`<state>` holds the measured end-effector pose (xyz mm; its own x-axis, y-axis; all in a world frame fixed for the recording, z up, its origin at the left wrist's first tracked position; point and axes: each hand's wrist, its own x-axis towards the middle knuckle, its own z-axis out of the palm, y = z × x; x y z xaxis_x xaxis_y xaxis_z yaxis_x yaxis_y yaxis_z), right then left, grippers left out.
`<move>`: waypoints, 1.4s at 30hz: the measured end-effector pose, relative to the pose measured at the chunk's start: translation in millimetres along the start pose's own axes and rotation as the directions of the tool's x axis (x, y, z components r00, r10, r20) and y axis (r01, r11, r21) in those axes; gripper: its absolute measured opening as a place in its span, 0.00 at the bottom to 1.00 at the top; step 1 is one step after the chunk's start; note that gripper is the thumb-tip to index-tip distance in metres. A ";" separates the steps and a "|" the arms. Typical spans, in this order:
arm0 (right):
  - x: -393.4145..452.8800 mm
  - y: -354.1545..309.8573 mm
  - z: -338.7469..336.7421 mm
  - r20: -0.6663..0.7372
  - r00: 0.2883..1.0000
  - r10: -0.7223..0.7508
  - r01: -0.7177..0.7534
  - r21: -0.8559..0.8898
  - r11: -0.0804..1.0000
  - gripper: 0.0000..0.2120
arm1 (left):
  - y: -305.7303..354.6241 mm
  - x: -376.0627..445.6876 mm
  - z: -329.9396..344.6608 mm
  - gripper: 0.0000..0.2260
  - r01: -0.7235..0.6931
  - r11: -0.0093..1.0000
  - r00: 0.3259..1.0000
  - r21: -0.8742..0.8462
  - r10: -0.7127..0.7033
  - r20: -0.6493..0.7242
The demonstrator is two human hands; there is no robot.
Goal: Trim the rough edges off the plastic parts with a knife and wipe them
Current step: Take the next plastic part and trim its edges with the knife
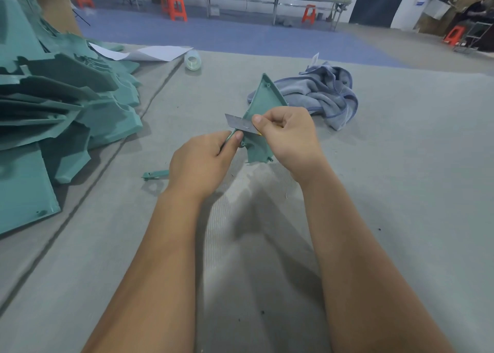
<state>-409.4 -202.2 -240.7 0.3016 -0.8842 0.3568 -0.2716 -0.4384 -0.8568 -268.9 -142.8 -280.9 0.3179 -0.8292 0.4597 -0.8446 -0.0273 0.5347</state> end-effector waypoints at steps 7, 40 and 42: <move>17.9 10.6 -24.4 -0.373 0.910 0.182 -0.164 0.079 0.983 0.21 | 0.0 -4.1 -2.5 0.22 -0.010 1.000 0.999 0.001 0.010 0.032; -10.8 -8.8 -19.5 0.201 0.974 0.107 -0.163 0.287 0.944 0.11 | 12.5 0.5 -2.0 0.19 -0.037 0.999 0.998 0.019 0.038 -0.059; -10.7 -8.5 -18.2 0.197 0.973 0.118 -0.177 0.310 0.934 0.10 | 11.7 0.9 -1.1 0.19 -0.032 0.999 0.997 0.023 0.034 -0.067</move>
<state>-427.0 -192.0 -230.4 0.4418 -0.8804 0.1721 -0.0236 -0.2032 -0.9789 -278.0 -143.3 -273.4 0.3174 -0.7903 0.5241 -0.8643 -0.0137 0.5028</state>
